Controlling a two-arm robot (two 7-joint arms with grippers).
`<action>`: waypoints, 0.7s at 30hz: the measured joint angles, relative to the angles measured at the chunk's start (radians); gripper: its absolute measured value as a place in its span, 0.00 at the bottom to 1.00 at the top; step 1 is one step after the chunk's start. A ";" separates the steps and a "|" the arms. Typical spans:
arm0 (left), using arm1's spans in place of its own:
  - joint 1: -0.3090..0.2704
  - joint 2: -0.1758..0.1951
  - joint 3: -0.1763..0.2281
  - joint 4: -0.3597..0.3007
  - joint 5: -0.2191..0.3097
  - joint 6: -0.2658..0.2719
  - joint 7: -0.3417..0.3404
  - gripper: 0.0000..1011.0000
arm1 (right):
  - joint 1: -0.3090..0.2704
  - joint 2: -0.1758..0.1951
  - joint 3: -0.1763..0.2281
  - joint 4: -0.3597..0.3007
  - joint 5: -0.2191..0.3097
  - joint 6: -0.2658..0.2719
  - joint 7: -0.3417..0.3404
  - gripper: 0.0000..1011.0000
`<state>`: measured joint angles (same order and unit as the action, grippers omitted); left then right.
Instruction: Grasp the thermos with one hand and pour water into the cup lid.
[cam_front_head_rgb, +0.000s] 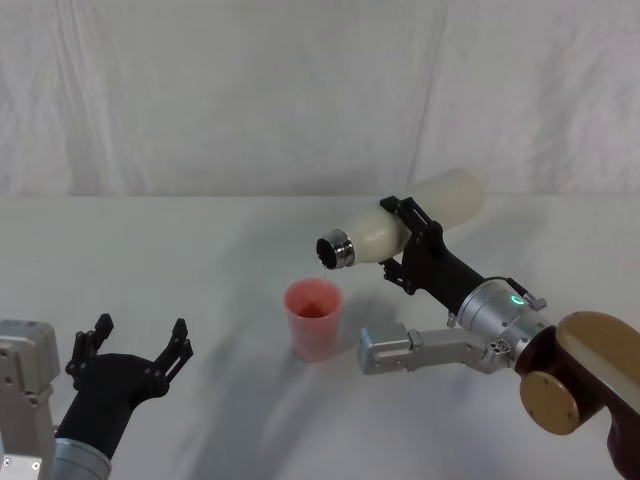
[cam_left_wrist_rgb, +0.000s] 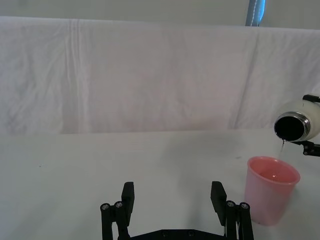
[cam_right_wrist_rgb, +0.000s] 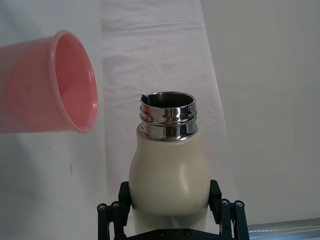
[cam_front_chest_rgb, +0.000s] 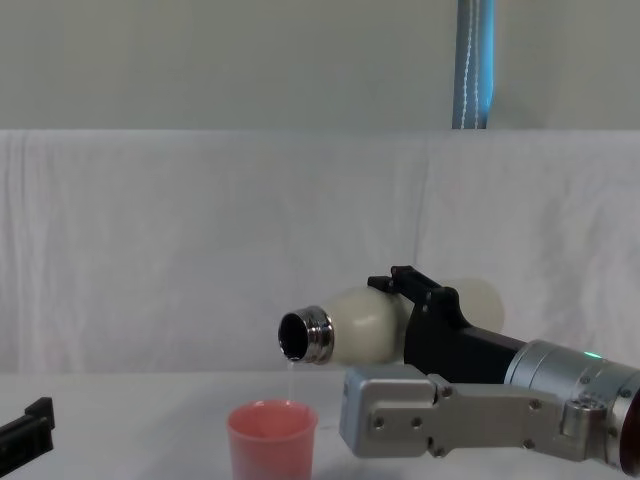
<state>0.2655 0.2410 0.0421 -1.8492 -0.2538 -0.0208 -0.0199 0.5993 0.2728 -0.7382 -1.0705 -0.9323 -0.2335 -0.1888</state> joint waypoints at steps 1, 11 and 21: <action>0.000 0.000 0.000 0.000 0.000 0.000 0.000 0.99 | 0.001 0.000 0.000 0.001 0.000 0.002 0.000 0.94; 0.000 0.000 0.000 0.000 0.000 0.000 0.000 0.99 | 0.008 -0.002 -0.003 0.012 -0.002 0.002 -0.005 0.94; 0.000 0.000 0.000 0.000 0.000 0.000 0.000 0.99 | 0.015 -0.005 -0.005 0.023 -0.004 0.001 -0.009 0.94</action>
<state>0.2655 0.2410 0.0421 -1.8492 -0.2538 -0.0208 -0.0199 0.6139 0.2679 -0.7436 -1.0473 -0.9361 -0.2324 -0.1975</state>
